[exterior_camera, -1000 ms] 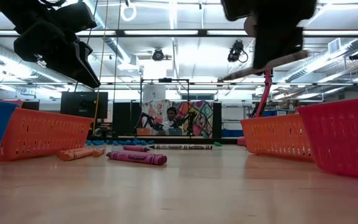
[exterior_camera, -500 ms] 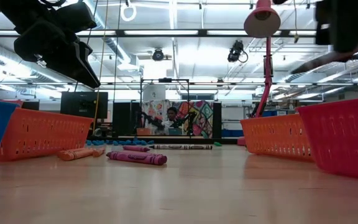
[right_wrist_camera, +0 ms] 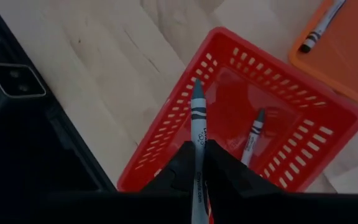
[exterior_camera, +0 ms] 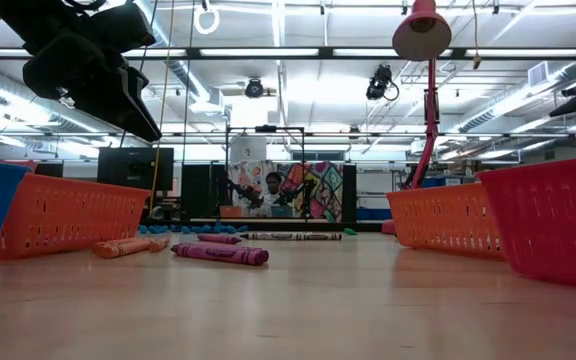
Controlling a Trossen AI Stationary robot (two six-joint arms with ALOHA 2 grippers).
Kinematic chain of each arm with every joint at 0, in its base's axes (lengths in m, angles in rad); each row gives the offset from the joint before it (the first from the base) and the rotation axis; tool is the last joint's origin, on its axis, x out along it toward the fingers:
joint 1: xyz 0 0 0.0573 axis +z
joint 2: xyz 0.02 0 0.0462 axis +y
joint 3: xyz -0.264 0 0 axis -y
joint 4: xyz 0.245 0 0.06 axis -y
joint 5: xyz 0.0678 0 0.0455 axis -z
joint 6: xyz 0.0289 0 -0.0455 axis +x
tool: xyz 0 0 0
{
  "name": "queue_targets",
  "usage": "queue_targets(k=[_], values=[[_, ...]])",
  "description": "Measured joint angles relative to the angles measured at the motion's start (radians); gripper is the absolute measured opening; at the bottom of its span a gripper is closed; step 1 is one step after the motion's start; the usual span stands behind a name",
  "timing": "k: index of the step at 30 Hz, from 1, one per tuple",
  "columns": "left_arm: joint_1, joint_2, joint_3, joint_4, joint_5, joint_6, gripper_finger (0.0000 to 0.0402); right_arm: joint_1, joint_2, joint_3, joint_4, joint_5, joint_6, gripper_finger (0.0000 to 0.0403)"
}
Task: Sort crayons
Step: Put the gray crayon into the red bin
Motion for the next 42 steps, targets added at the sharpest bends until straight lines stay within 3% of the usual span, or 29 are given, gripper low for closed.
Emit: queue_targets(k=[18, 42], values=[[0.000, 0.000, 0.000, -0.006, 0.000, 0.000, 0.0117, 0.089, 0.009, -0.023, -0.005, 0.226, 0.116, 0.0032], [0.000, 0.000, 0.000, -0.016, 0.000, -0.017, 0.0117, 0.224, 0.009, -0.224, 0.225, 0.445, 0.182, 0.0032]])
